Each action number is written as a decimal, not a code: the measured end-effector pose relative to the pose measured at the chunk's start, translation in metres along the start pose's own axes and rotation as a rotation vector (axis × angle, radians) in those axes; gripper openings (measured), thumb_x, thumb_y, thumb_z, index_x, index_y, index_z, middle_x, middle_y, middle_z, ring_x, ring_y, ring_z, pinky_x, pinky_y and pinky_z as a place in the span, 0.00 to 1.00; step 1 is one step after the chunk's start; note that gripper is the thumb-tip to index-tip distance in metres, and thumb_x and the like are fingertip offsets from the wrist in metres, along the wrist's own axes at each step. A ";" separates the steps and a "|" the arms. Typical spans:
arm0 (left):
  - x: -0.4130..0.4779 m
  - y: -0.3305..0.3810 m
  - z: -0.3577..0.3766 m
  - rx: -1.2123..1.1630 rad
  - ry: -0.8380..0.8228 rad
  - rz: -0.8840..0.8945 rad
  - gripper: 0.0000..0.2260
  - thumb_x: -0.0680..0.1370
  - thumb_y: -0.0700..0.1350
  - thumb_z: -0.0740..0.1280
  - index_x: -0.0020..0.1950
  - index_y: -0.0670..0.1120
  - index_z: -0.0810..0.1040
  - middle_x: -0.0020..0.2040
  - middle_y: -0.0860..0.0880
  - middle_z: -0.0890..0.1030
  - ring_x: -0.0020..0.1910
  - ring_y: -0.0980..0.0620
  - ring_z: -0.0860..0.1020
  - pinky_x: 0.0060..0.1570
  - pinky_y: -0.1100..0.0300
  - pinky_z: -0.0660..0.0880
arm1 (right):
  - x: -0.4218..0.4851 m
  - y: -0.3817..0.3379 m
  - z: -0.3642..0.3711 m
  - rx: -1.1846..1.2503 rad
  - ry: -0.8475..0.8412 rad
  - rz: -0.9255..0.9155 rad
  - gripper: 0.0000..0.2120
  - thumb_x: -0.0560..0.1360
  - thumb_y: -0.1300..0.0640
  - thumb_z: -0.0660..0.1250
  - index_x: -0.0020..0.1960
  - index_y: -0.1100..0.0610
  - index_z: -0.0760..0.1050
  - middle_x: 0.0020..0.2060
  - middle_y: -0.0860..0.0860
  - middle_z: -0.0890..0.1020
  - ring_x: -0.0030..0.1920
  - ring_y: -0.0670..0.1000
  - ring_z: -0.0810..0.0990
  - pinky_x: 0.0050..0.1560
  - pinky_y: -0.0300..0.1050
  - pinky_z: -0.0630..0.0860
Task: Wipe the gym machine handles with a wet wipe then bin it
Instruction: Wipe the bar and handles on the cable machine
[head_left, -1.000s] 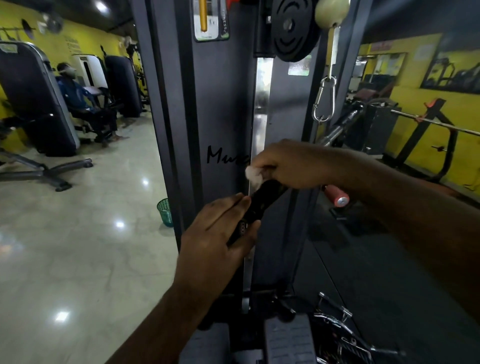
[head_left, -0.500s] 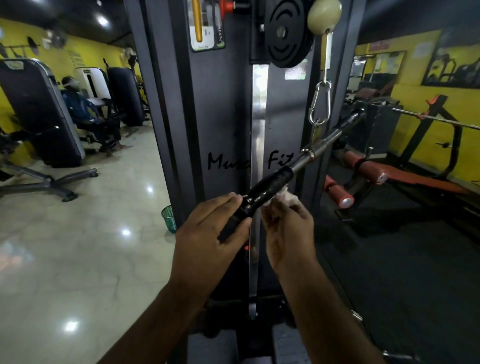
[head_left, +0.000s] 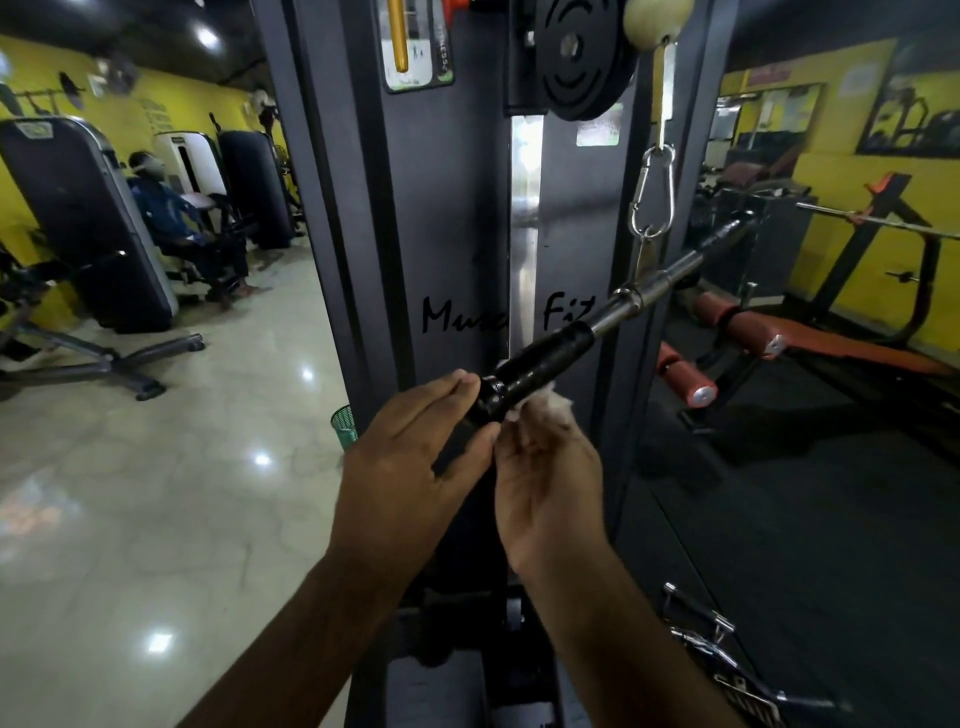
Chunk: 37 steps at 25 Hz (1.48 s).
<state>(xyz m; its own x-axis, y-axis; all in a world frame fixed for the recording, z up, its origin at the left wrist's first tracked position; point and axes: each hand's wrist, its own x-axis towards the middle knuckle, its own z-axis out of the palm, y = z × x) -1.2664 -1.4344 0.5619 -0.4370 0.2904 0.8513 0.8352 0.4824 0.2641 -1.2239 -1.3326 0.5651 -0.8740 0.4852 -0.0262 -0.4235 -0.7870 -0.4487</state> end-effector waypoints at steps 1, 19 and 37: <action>0.000 0.000 0.000 0.001 -0.004 -0.003 0.20 0.76 0.53 0.66 0.63 0.43 0.80 0.59 0.48 0.82 0.59 0.57 0.78 0.63 0.70 0.69 | -0.004 0.002 -0.001 -0.013 0.012 -0.027 0.08 0.79 0.65 0.62 0.56 0.63 0.76 0.46 0.55 0.83 0.47 0.49 0.83 0.49 0.41 0.80; 0.009 -0.018 0.006 -0.033 0.036 -0.018 0.16 0.74 0.45 0.73 0.60 0.41 0.81 0.58 0.46 0.83 0.57 0.53 0.80 0.62 0.69 0.69 | 0.071 -0.081 -0.019 -2.062 -0.521 -1.434 0.16 0.79 0.64 0.62 0.65 0.61 0.76 0.60 0.57 0.78 0.61 0.55 0.75 0.61 0.52 0.76; 0.093 0.079 0.092 0.170 -0.074 0.397 0.13 0.72 0.39 0.71 0.56 0.39 0.82 0.55 0.43 0.83 0.58 0.46 0.79 0.59 0.57 0.74 | 0.091 -0.187 -0.066 -1.813 0.066 -1.183 0.12 0.75 0.60 0.69 0.58 0.55 0.77 0.57 0.51 0.76 0.57 0.49 0.73 0.55 0.39 0.71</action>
<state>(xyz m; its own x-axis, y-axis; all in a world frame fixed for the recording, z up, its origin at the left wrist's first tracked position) -1.2719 -1.2928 0.6202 -0.1213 0.5358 0.8356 0.8789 0.4493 -0.1605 -1.2087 -1.1166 0.5878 -0.4215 0.3840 0.8215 0.0476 0.9140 -0.4028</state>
